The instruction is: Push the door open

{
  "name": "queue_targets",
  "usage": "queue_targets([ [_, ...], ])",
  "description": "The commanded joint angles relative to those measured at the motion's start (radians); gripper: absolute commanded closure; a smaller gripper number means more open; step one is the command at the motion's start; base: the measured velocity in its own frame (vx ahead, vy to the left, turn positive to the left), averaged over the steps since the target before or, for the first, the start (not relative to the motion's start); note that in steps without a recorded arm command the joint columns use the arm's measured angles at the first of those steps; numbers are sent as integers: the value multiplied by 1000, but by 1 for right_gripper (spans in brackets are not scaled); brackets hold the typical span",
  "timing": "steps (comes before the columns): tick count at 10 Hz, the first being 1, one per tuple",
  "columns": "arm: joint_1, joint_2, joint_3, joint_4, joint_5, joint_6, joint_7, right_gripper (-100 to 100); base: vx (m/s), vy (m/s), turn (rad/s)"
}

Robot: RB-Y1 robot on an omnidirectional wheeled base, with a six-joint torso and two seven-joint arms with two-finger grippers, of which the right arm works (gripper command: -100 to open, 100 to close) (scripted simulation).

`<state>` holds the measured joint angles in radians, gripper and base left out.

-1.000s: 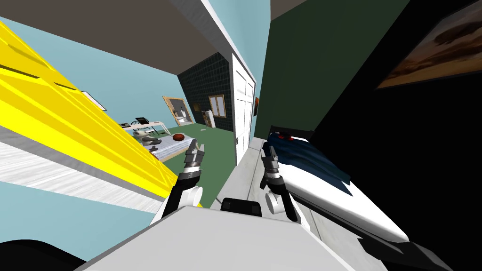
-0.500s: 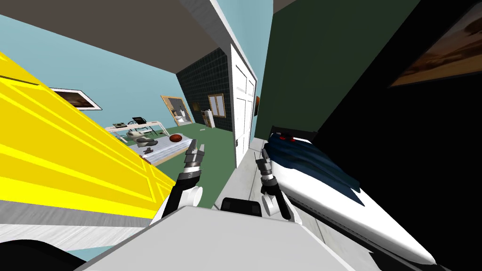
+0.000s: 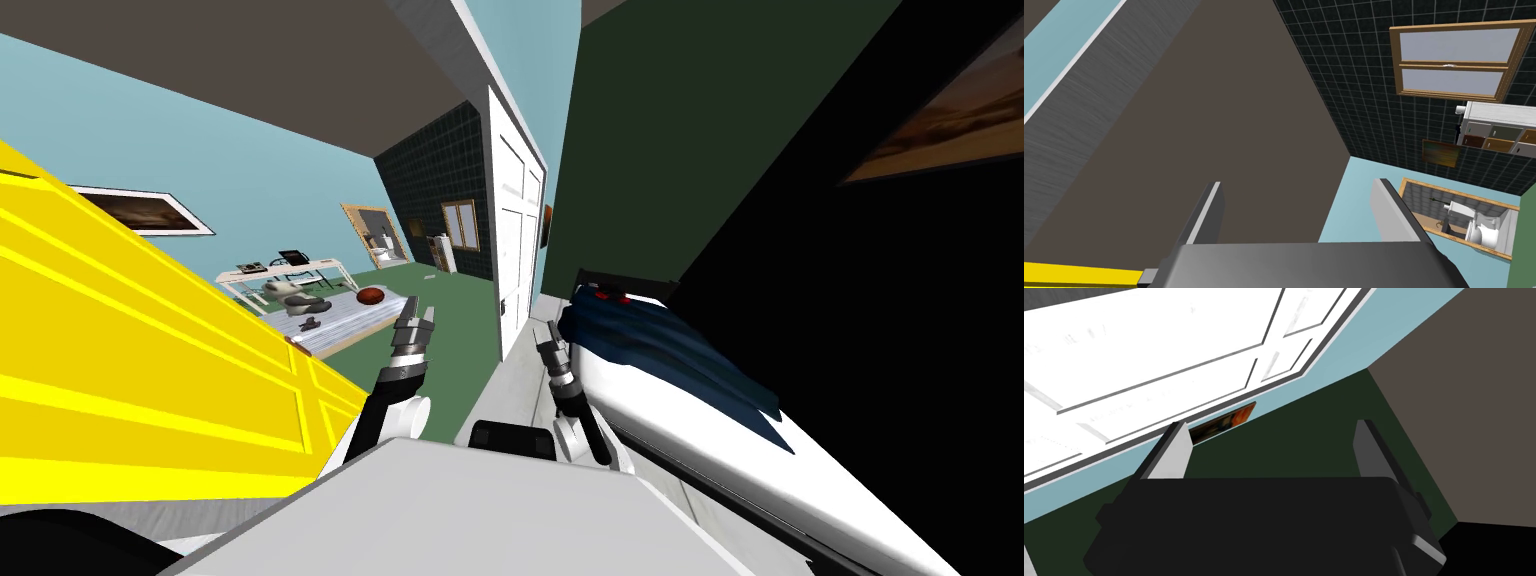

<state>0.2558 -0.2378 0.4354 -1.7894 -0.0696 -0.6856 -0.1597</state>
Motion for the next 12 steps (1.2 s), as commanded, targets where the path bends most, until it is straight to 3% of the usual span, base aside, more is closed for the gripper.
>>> queue_targets([
  [1,-13,-7,24,32,3,-15,-3,-100,108,-9,0],
  [3,-28,-20,51,65,4,-30,-10,-100,101,-8,5],
  [12,-134,-109,234,297,14,-133,-59,-100,151,3,4],
])
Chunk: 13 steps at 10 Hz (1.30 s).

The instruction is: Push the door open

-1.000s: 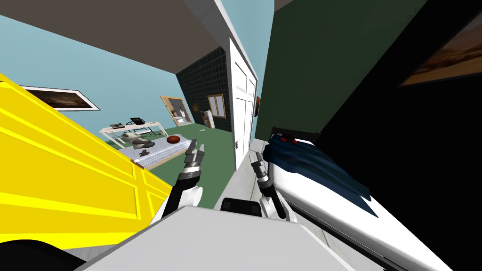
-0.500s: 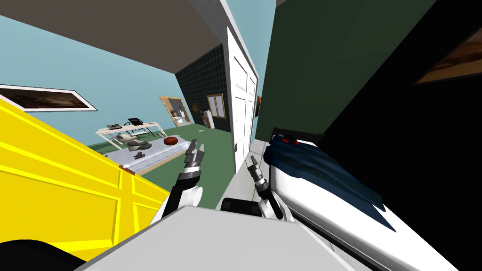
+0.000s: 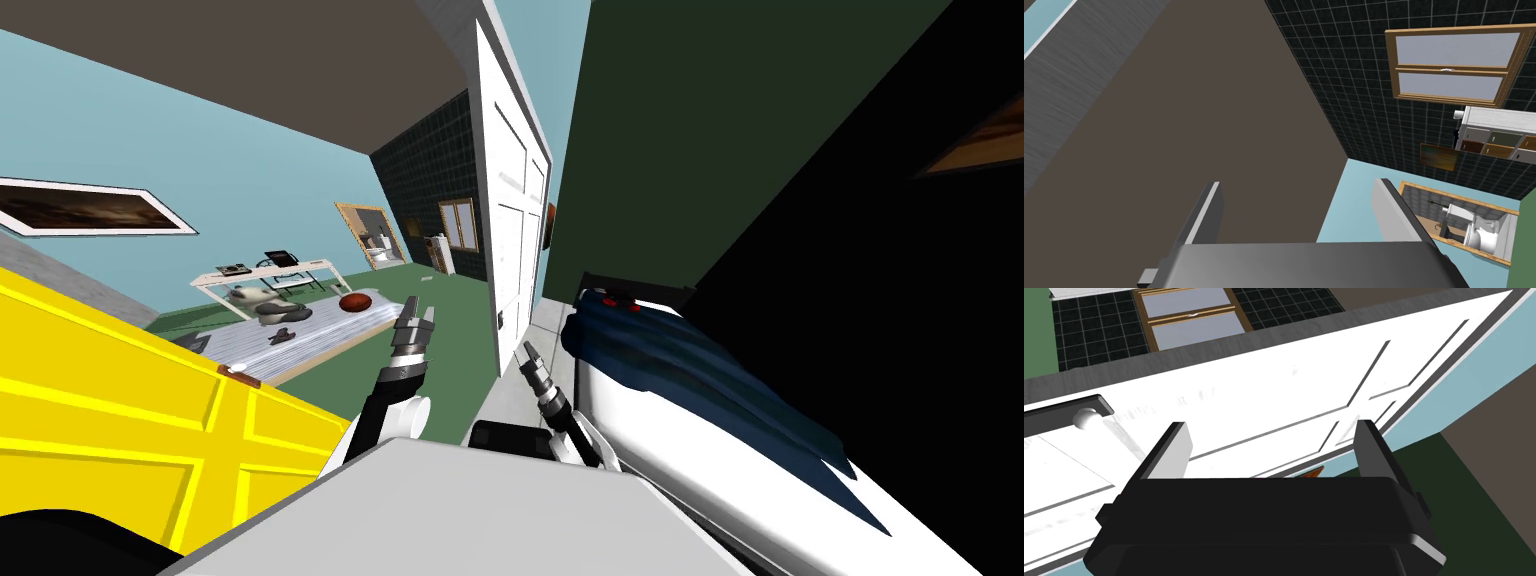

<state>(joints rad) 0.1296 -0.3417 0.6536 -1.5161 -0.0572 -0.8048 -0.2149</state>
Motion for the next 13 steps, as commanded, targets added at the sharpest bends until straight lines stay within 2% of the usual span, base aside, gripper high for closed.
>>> queue_targets([
  [1,-16,-12,29,40,2,-20,-7,-100,158,-1,11],
  [2,-30,-24,54,72,4,-35,-14,-100,146,17,3],
  [4,-45,-36,80,104,5,-49,-20,-100,126,6,3],
  [5,-59,-47,104,135,6,-63,-27,-100,157,-5,1],
  [10,-94,-76,164,211,9,-97,-43,-100,106,5,4],
  [12,-120,-96,209,268,12,-122,-55,-100,151,4,6],
  [13,-127,-101,220,282,12,-128,-58,-100,161,0,2],
])
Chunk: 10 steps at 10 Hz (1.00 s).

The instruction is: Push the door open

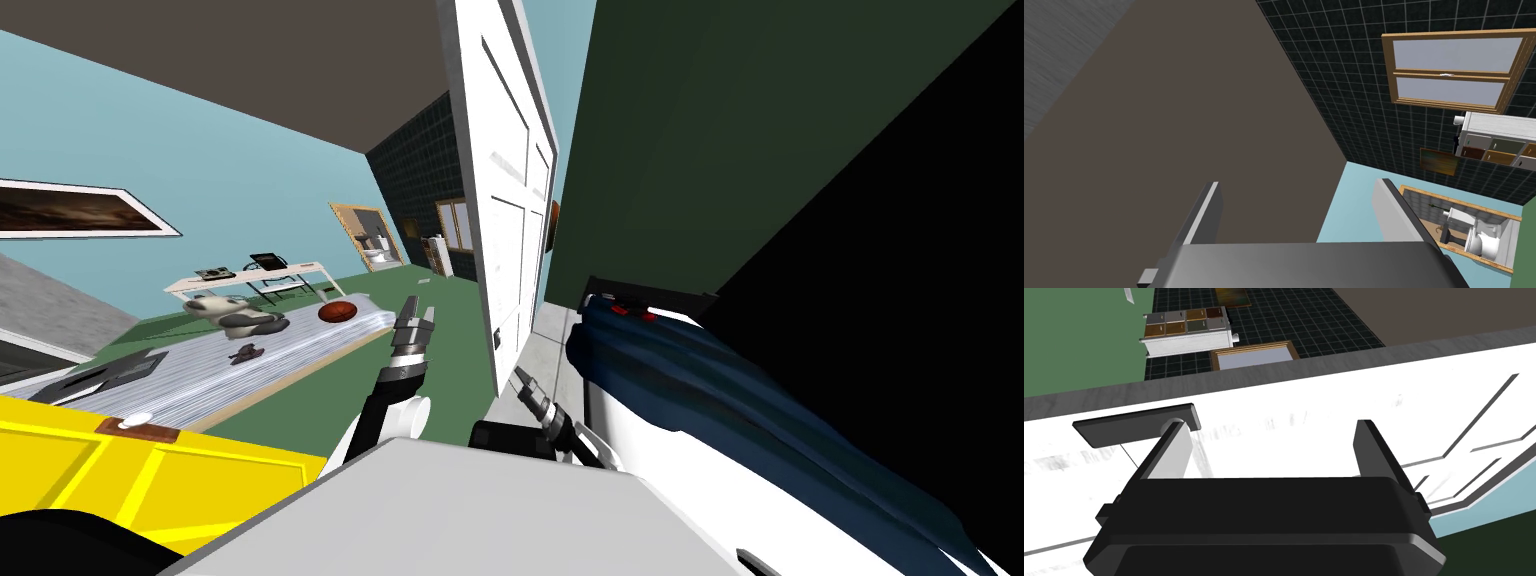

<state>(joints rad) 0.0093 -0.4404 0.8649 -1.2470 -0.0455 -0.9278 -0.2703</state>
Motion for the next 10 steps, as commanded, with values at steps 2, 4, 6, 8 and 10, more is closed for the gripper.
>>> queue_targets([
  [2,-25,-18,42,54,2,-23,-11,-100,158,2,5],
  [4,-42,-31,71,91,4,-40,-19,-100,147,3,3],
  [6,-58,-44,99,126,5,-56,-26,-100,133,-1,3],
  [8,-78,-59,133,170,7,-75,-35,-100,148,8,2],
  [10,-100,-76,171,217,9,-96,-45,-100,180,-8,8],
])
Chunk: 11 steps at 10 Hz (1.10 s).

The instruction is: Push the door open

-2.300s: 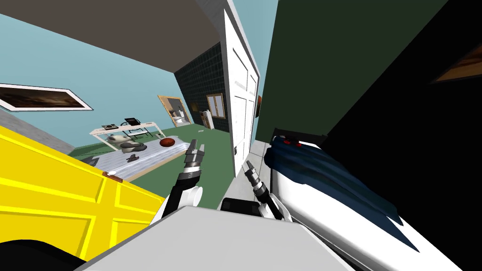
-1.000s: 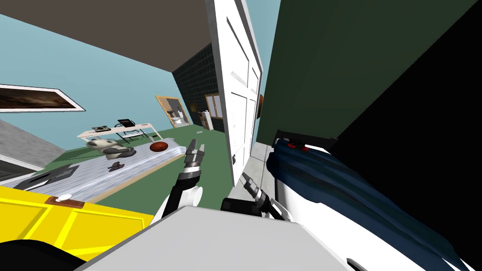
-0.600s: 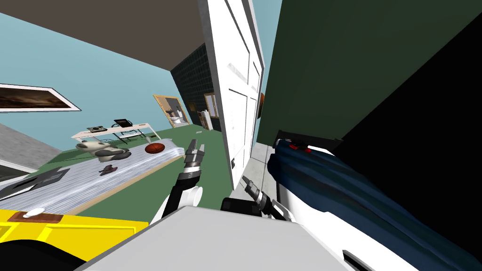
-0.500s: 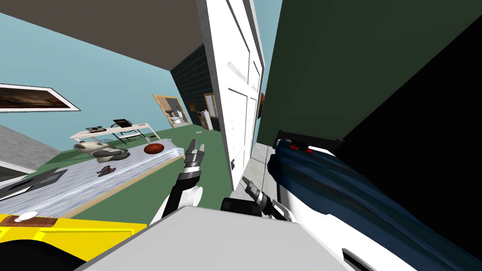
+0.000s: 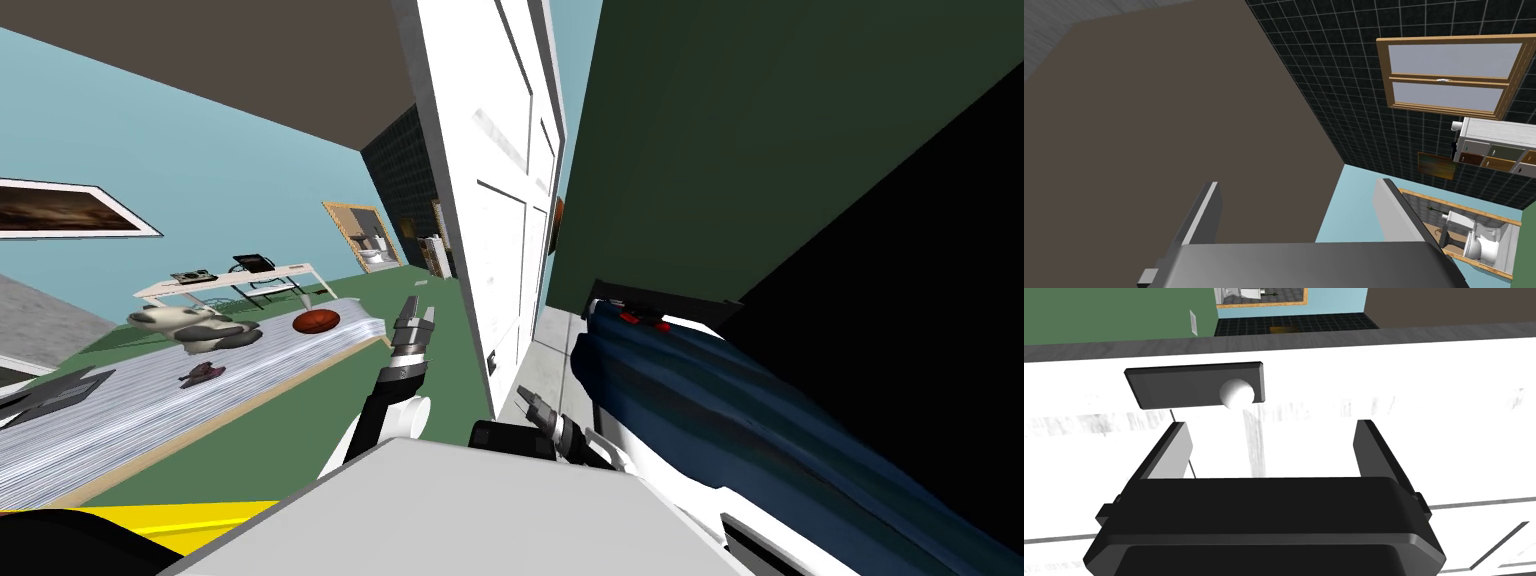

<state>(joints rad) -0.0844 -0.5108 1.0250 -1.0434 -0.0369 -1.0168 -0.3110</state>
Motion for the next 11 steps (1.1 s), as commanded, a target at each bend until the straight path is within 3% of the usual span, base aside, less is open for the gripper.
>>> queue_targets([
  [1,-13,-11,23,29,1,-14,-8,-100,174,16,1],
  [4,-33,-27,58,73,3,-33,-17,-100,72,25,91],
  [11,-33,-27,58,73,3,-33,-17,-100,-1,2,-4],
])
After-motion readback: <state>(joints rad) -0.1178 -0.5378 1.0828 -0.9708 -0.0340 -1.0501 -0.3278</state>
